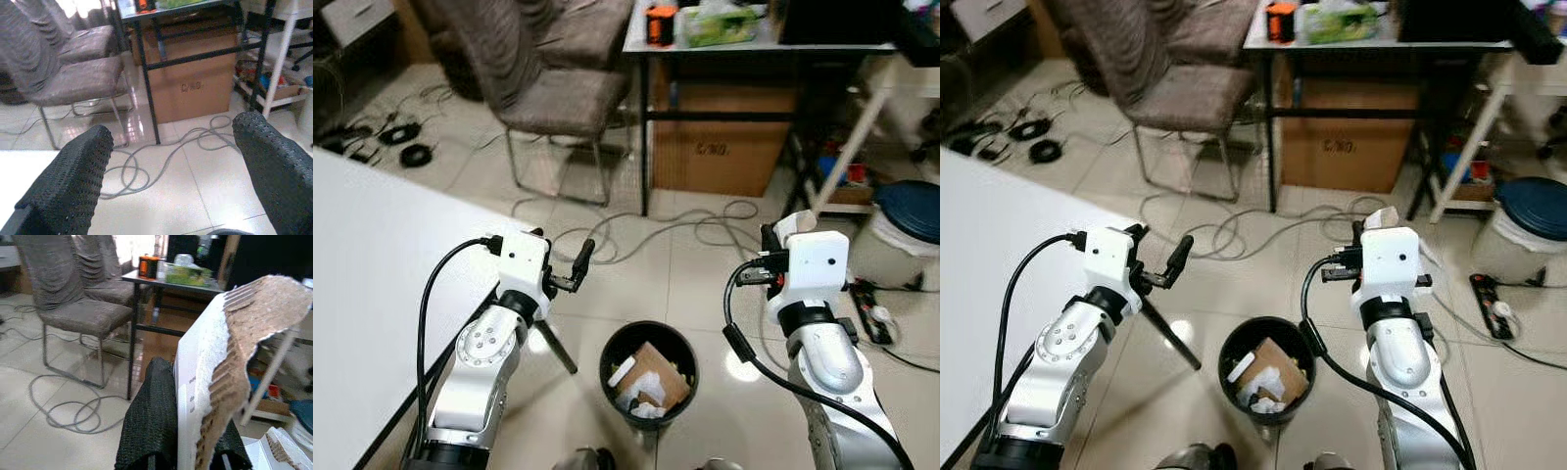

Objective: Picking trash to rubbish bin

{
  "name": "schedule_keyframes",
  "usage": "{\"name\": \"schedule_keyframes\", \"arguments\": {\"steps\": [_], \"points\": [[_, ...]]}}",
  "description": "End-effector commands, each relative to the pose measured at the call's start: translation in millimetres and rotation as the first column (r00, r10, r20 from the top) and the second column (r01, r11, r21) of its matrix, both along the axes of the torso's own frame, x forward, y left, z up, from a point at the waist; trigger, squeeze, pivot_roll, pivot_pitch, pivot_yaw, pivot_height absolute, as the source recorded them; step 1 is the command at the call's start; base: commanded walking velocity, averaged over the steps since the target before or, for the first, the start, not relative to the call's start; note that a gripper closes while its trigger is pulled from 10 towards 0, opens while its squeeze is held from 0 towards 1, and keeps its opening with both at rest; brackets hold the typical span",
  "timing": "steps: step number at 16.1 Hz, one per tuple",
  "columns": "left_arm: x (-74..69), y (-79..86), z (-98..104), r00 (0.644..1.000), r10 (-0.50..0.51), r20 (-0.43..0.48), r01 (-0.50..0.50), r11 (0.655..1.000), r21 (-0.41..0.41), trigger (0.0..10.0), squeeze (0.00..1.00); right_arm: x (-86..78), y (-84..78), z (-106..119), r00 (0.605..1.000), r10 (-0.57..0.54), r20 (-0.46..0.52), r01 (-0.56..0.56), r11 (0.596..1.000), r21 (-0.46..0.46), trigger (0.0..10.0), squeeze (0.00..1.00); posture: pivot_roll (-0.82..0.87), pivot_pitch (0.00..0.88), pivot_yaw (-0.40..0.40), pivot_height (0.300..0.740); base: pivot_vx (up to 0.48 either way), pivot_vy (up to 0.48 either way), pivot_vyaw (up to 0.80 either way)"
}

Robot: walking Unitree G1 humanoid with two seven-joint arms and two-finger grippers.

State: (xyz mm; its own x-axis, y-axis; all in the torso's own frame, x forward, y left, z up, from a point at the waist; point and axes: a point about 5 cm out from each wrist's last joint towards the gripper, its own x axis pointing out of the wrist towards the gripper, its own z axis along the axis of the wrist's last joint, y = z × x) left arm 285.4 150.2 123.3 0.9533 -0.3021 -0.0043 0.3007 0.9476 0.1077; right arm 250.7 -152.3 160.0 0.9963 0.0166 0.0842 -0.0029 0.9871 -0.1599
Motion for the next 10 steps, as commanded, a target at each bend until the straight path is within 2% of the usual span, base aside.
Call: {"name": "schedule_keyframes", "arguments": {"steps": [1,6,10], "points": [[-0.9,2.8,-1.2,1.000,0.009,-0.001,-0.009,1.000,0.011,10.0,0.00,1.0,2.8,0.1,1.000,0.015,0.003,-0.015,1.000,-0.003,10.0,0.00,-0.07,0.122,0.097,0.740,0.000,0.000,0.50],[-1.6,2.6,-3.2,1.000,0.000,-0.009,0.000,1.000,0.016,10.0,0.00,0.3,3.1,-1.4,1.000,0.013,-0.001,-0.013,1.000,-0.004,10.0,0.00,-0.08,0.125,0.099,0.740,0.000,0.000,0.58],[-1.6,5.9,-4.3,1.000,-0.006,-0.016,0.006,1.000,0.028,10.0,0.00,0.8,4.1,-2.7,1.000,0.015,-0.006,-0.015,1.000,-0.008,10.0,0.00,-0.07,0.132,0.099,0.740,0.000,0.000,0.79]]}}
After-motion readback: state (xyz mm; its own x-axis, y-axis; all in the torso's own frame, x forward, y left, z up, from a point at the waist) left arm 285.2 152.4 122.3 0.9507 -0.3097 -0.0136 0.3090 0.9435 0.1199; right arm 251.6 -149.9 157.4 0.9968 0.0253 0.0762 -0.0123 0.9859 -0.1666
